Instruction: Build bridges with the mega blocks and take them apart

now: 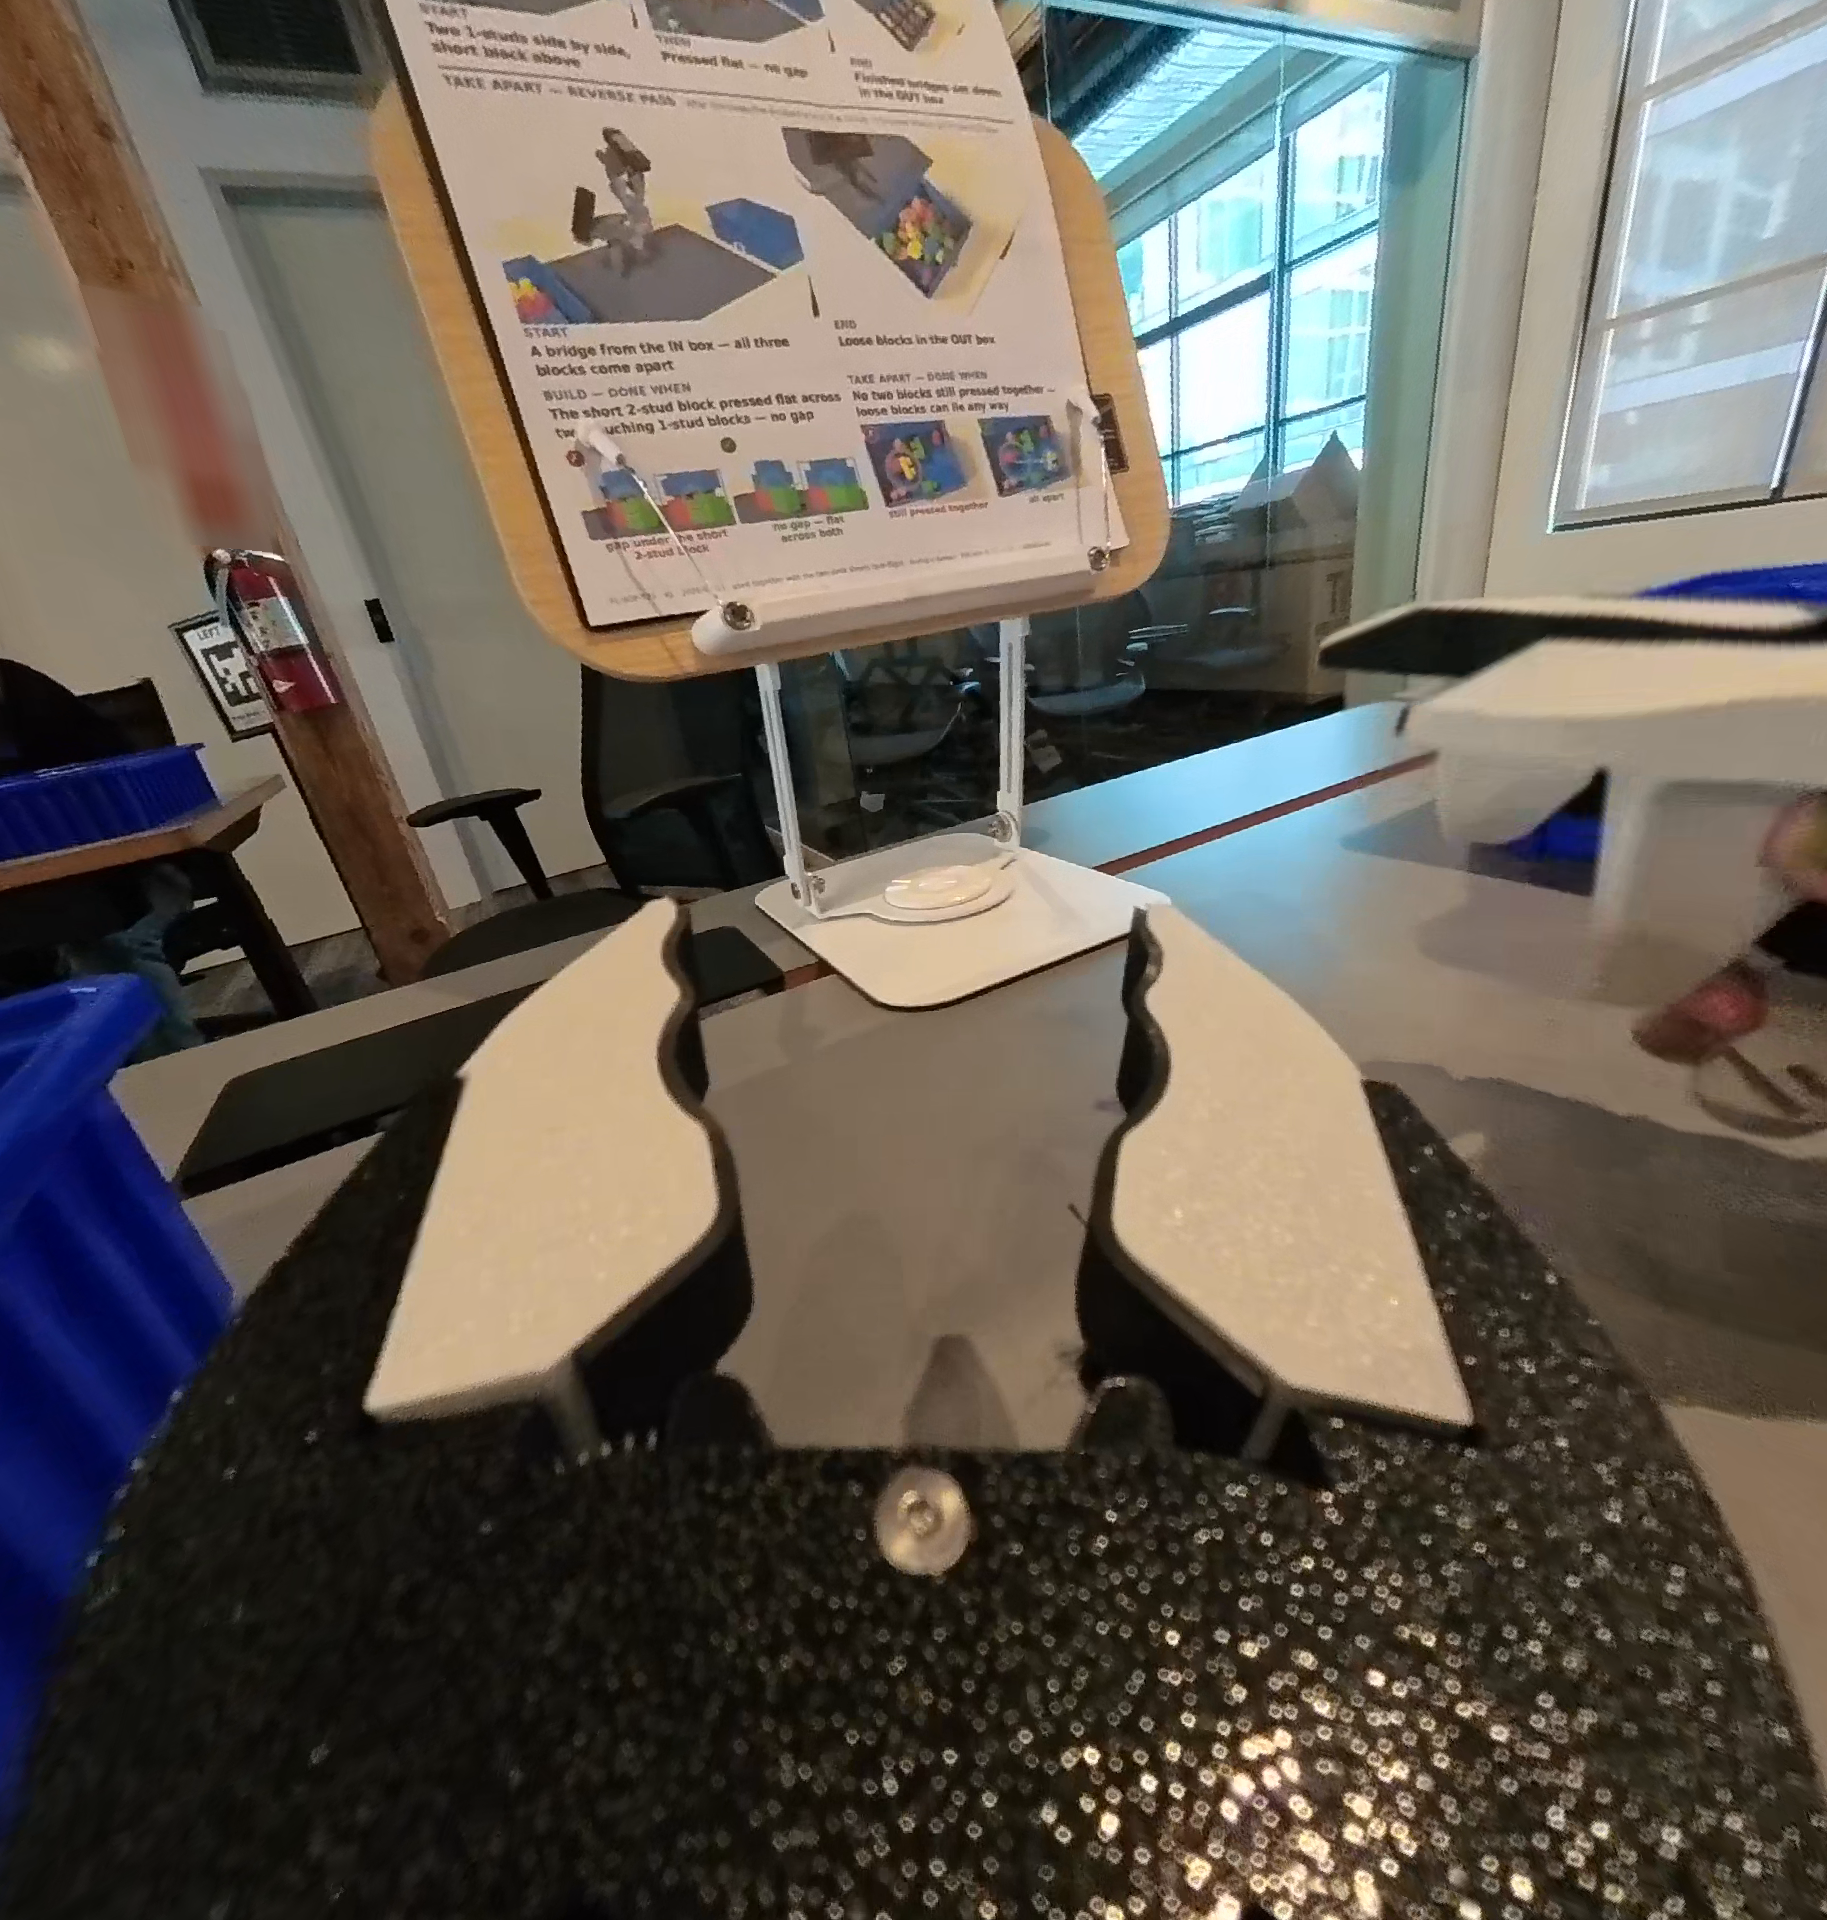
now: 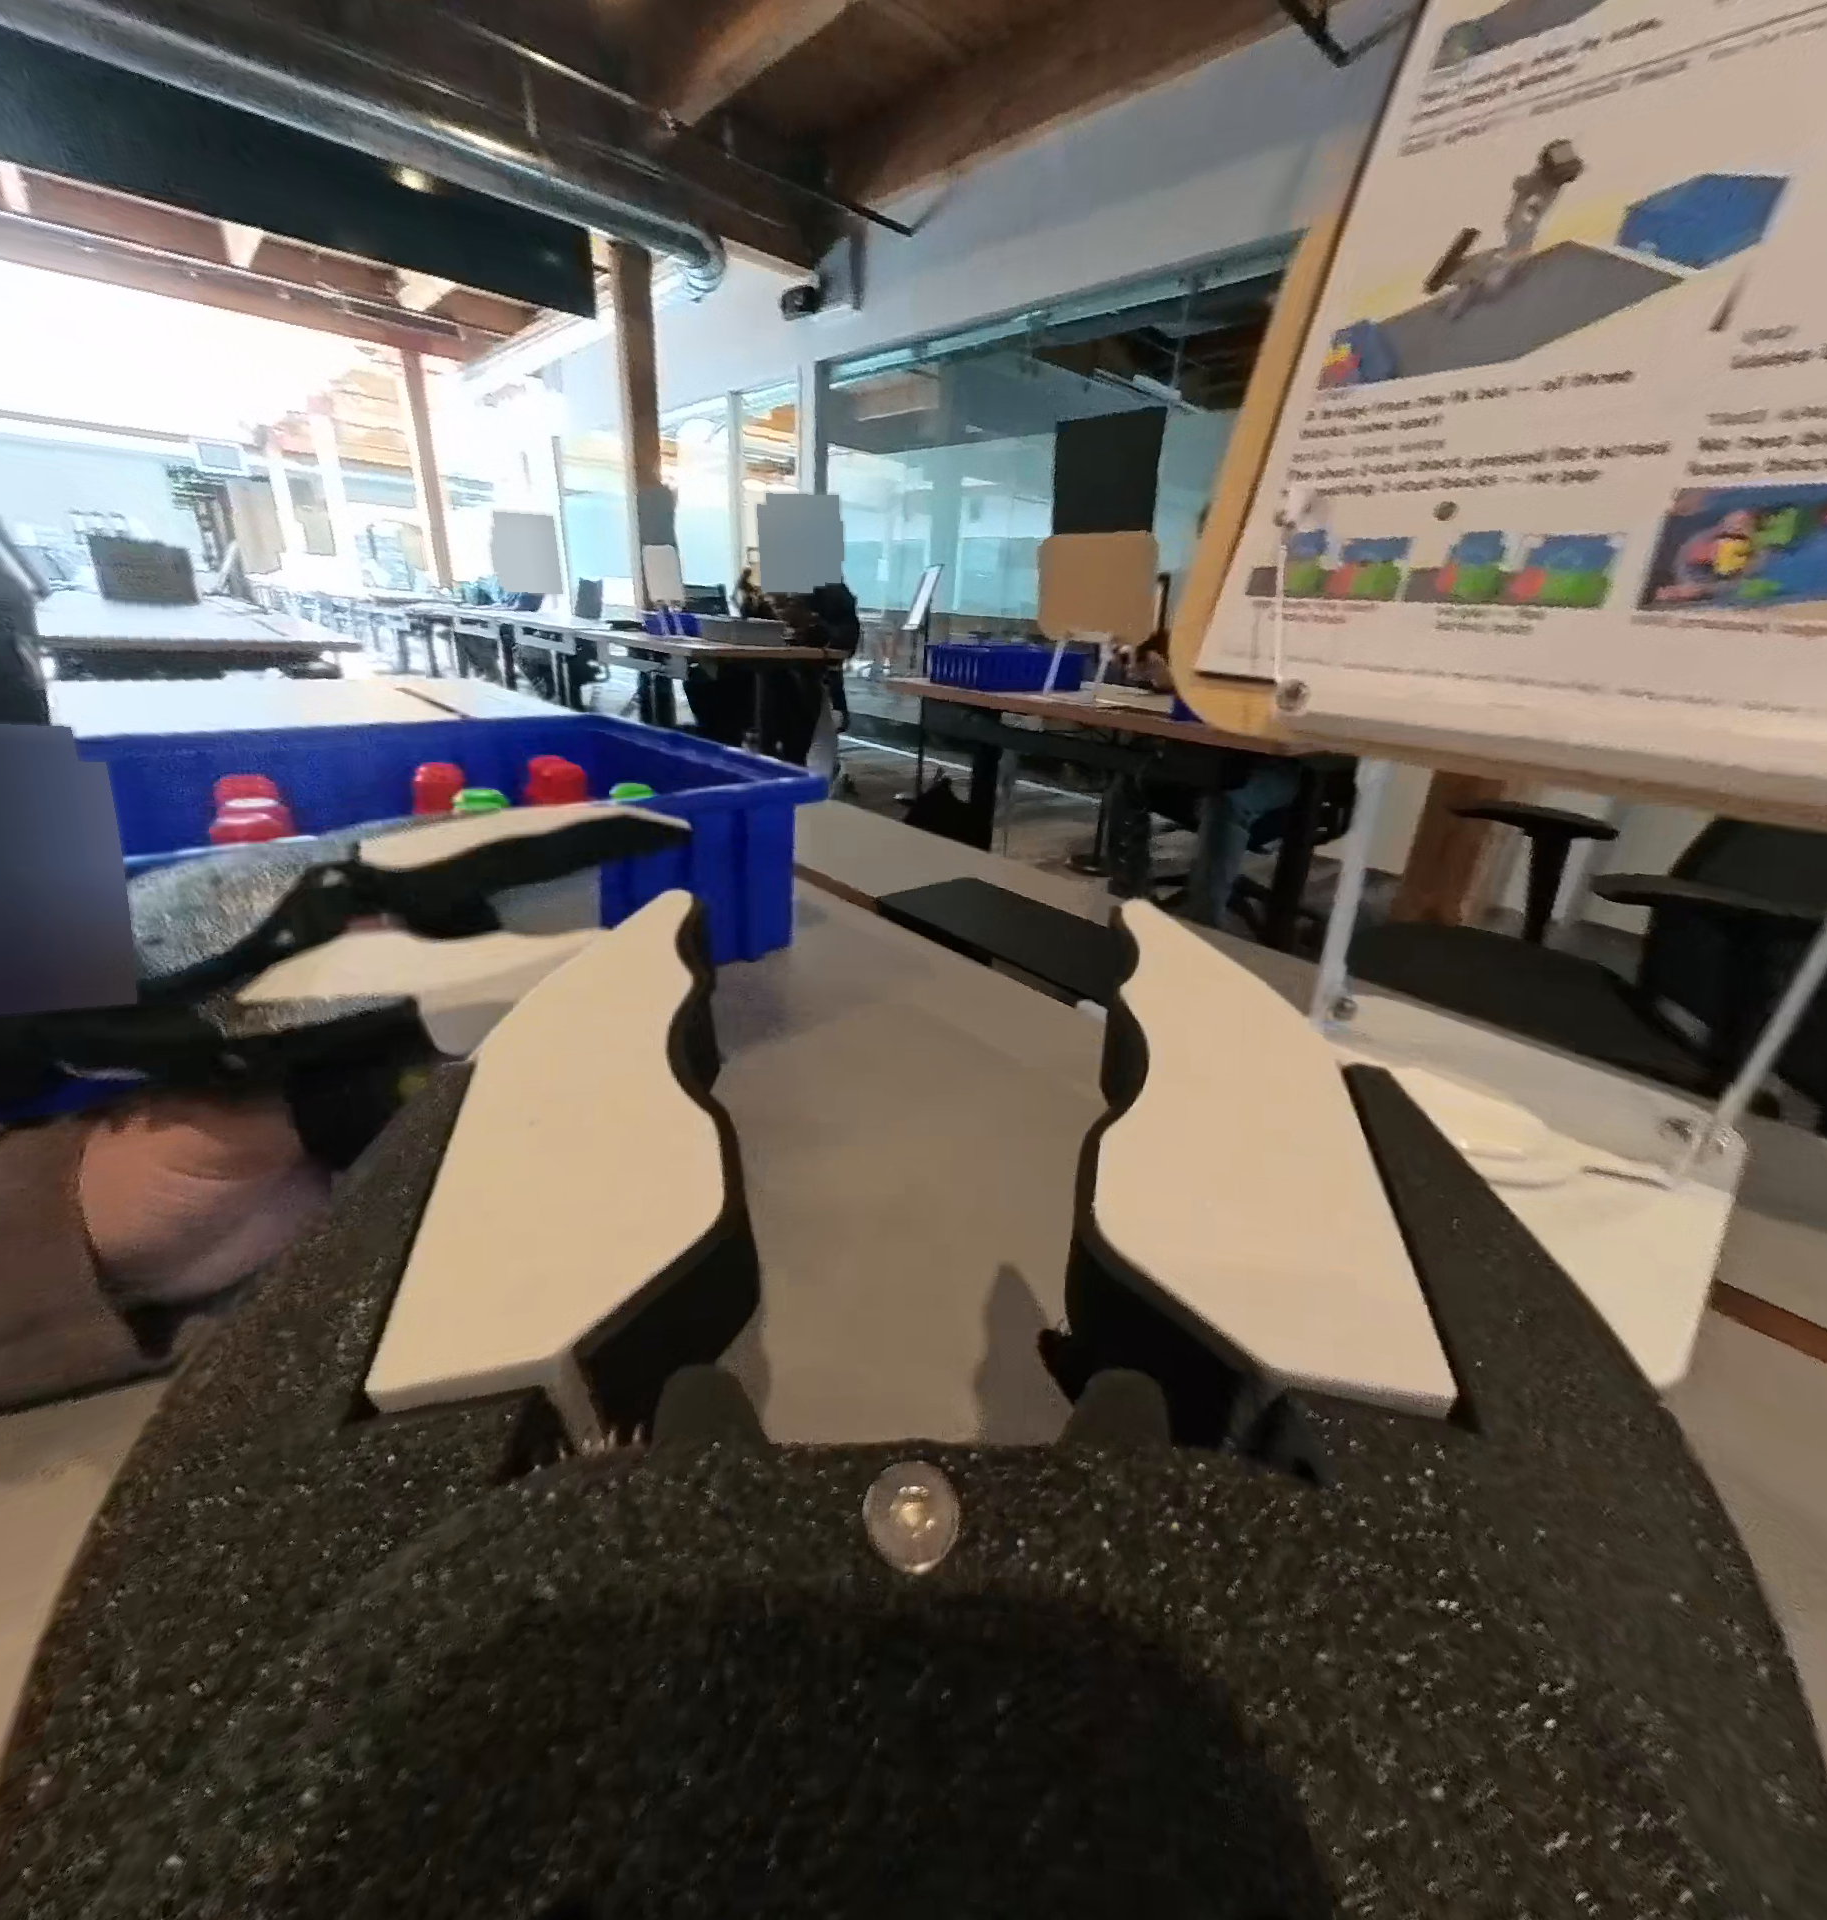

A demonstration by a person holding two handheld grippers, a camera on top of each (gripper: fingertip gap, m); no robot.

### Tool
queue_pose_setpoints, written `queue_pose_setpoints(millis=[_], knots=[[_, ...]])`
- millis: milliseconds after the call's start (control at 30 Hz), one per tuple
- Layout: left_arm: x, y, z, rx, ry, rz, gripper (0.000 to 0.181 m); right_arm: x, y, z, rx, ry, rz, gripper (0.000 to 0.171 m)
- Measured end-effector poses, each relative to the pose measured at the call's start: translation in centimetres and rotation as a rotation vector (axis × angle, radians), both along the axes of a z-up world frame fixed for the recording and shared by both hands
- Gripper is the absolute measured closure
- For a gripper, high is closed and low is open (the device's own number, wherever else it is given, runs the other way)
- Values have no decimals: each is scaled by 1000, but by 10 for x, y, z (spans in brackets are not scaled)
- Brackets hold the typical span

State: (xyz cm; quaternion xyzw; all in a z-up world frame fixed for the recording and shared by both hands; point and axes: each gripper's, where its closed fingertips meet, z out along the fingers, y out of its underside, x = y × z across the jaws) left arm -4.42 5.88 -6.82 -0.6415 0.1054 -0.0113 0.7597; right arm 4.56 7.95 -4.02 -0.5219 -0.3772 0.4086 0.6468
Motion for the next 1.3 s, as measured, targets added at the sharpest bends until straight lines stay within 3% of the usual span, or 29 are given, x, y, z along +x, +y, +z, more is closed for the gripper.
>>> queue_pose_setpoints(millis=[200, 400, 567, 700, 833, 1200, 1267, 1300], knots=[[-10, 4, -4, -36, -39, 48, 104, -70, -7, 60, 117, -146, 183, 106], [-10, 7, -9, -66, -2, 88, 109, -201, -35, 91, 274, -559, 569, 116], [-10, 7, -9, -66, -4, 87, 110, -303, -44, 45, 128, -901, 724, 114], [-13, 7, -8, -69, -31, 80, 110, -345, -59, -9, -26, -1172, 813, 117], [-13, 8, -8, -70, -33, 81, 110, -353, -95, -36, -235, -1308, 949, 116], [-13, 9, -9, -73, -35, 76, 110, -343, -96, -91, -61, -1657, 730, 104], [-13, 9, -9, -73, -31, 76, 110, -341, -97, -100, -56, -1694, 713, 109], [-13, 9, -9, -73, -28, 76, 110, -340, -96, -103, -39, -1711, 696, 120]])
